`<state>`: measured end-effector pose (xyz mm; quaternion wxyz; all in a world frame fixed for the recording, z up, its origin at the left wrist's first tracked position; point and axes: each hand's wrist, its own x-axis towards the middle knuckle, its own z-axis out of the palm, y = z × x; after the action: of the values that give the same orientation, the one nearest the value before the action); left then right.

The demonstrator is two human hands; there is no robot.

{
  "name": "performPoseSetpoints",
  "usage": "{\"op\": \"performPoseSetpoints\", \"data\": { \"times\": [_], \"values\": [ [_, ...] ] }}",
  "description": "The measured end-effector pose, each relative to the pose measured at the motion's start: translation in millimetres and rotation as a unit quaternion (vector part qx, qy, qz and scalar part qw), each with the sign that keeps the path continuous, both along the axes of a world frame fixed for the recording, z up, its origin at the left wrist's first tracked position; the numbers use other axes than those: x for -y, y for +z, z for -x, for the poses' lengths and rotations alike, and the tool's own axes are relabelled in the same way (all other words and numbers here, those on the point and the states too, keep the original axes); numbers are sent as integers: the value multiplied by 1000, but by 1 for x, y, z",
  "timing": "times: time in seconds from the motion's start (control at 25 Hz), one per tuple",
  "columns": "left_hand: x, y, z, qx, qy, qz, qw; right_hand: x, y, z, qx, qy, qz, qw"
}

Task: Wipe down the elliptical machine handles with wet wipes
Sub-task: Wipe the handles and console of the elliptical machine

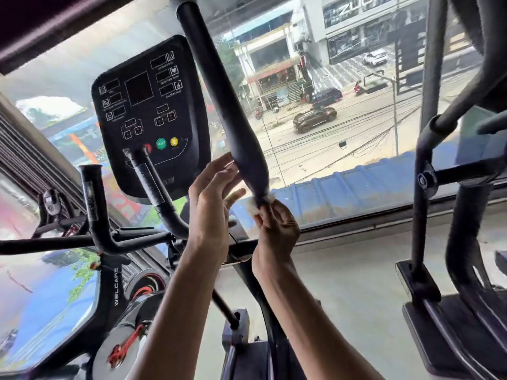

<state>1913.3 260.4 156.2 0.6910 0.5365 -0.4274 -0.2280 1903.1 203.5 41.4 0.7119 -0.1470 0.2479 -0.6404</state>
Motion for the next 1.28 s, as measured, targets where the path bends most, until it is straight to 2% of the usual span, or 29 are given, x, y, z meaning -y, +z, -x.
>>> {"op": "performPoseSetpoints", "data": {
  "times": [0.24, 0.44, 0.56, 0.68, 0.84, 0.96, 1.12, 1.28],
  "values": [
    [5, -9, 1, 13, 19, 40, 999, 30, -19, -13, 56, 30, -95, 993],
    [6, -8, 2, 8, 24, 36, 999, 49, -25, -20, 29, 51, -152, 987],
    [5, -8, 3, 7, 25, 32, 999, 37, -10, -10, 51, 66, -148, 985],
    [3, -7, 4, 11, 25, 32, 999, 13, 11, -1, 85, 83, -99, 988],
    [2, -7, 3, 16, 32, 27, 999, 2, 13, -1, 47, 46, -49, 997],
    [3, -11, 5, 27, 45, 29, 998, 13, 3, -5, 62, 48, -65, 995],
    [9, -19, 9, 90, 106, 23, 990, 32, -17, -23, 16, 37, -82, 996],
    [12, -27, 11, 86, 107, 7, 990, 55, -34, -33, 15, 42, -111, 993]
  ]
}}
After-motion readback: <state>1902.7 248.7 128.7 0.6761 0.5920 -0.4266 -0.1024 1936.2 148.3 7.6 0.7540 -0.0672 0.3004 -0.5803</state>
